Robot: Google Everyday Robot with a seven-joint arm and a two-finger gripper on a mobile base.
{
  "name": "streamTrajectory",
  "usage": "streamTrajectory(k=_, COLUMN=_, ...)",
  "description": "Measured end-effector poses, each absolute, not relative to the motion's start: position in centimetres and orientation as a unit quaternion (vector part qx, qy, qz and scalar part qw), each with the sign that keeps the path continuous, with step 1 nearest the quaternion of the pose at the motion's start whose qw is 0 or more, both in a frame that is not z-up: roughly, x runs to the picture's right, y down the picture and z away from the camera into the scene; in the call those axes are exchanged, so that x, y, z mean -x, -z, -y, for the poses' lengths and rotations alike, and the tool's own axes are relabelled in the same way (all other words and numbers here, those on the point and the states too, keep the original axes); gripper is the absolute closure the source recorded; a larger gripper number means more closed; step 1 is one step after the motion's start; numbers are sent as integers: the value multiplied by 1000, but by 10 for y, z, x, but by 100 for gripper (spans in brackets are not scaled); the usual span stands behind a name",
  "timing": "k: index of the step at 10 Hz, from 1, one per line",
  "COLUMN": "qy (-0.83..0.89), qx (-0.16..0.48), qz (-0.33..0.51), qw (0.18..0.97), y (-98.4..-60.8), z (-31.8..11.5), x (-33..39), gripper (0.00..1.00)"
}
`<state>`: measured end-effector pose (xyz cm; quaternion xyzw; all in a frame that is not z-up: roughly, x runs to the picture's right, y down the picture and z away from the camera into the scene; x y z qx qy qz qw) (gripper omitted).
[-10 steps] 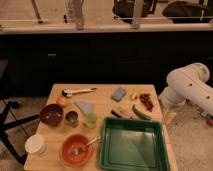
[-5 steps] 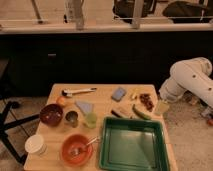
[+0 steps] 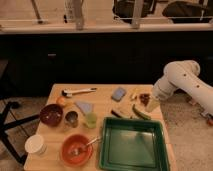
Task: Place pepper in purple bowl
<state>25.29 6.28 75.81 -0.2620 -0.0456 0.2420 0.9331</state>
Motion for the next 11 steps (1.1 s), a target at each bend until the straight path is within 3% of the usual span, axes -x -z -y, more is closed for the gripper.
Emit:
streamTrajectory(k=9, qy=-281, qx=293, qz=55, qw=912, y=-803, z=-73, x=-246, gripper=20)
streamTrajectory(k=11, qy=-277, qx=299, qz=56, qw=911, y=-809, z=-75, x=-246, gripper=29)
